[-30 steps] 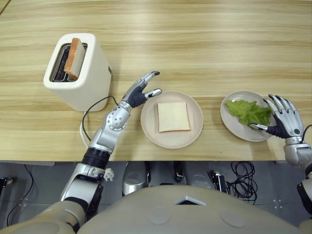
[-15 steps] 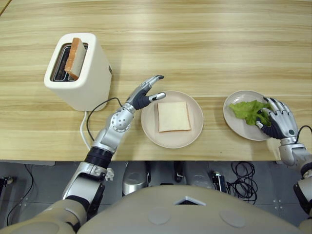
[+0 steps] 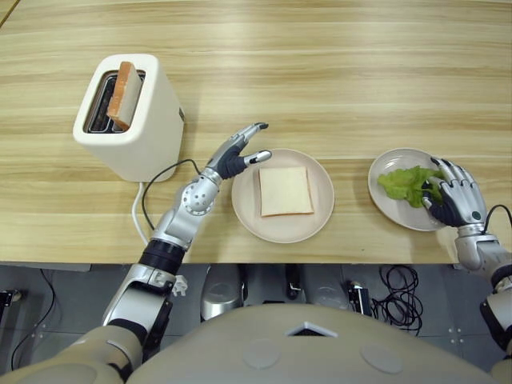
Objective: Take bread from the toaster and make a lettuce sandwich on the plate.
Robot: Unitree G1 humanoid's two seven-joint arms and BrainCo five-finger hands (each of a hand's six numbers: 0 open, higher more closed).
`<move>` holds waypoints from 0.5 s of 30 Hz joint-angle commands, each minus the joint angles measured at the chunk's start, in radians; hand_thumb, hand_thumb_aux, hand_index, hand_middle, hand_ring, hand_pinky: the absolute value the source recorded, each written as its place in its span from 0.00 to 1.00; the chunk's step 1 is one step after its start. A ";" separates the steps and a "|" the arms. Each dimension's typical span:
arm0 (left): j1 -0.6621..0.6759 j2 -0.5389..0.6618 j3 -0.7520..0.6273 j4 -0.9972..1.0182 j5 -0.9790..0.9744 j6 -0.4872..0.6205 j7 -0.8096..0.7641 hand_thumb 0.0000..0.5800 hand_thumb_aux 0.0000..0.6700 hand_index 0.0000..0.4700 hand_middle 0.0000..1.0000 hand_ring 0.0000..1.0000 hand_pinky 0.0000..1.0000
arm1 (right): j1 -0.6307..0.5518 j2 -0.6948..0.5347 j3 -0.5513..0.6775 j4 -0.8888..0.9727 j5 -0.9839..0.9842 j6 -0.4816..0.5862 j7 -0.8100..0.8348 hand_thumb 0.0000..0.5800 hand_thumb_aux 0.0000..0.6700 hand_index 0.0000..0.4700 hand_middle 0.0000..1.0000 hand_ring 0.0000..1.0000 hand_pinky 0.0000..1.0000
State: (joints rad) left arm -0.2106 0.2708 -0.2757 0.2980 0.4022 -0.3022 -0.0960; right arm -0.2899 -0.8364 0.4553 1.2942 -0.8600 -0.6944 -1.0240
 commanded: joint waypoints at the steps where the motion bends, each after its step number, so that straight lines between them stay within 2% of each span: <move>1: -0.008 0.008 0.001 0.026 0.004 -0.005 0.002 0.00 0.00 0.00 0.00 0.00 0.00 | -0.014 0.002 0.011 -0.006 0.010 -0.014 0.008 1.00 1.00 0.98 0.00 0.00 0.00; 10: -0.019 0.006 0.003 0.045 0.001 -0.008 0.005 0.00 0.00 0.00 0.00 0.00 0.00 | -0.053 0.003 -0.007 -0.041 0.035 -0.079 -0.015 1.00 1.00 0.98 0.00 0.00 0.00; 11: -0.021 0.006 0.003 0.050 0.001 -0.010 0.006 0.00 0.00 0.00 0.00 0.00 0.00 | -0.058 0.002 -0.016 -0.048 0.047 -0.098 -0.011 1.00 1.00 0.98 0.38 0.38 0.38; 12: -0.022 0.005 0.003 0.056 0.001 -0.012 0.007 0.00 0.00 0.00 0.00 0.00 0.00 | -0.065 0.000 -0.024 -0.056 0.059 -0.121 -0.006 1.00 1.00 0.98 0.38 0.38 0.38; 13: -0.023 0.005 0.003 0.060 0.001 -0.014 0.008 0.00 0.00 0.00 0.00 0.00 0.00 | -0.073 -0.002 -0.028 -0.066 0.067 -0.143 0.002 1.00 1.00 0.98 1.00 1.00 1.00; 15: -0.025 0.006 0.006 0.064 -0.001 -0.015 0.010 0.00 0.00 0.00 0.00 0.00 0.00 | -0.088 -0.006 -0.037 -0.090 0.085 -0.187 0.023 1.00 1.00 0.98 1.00 1.00 1.00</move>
State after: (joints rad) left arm -0.2278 0.2705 -0.2754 0.3425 0.4020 -0.3155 -0.0895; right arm -0.3627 -0.8361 0.4322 1.2324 -0.8008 -0.8338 -1.0268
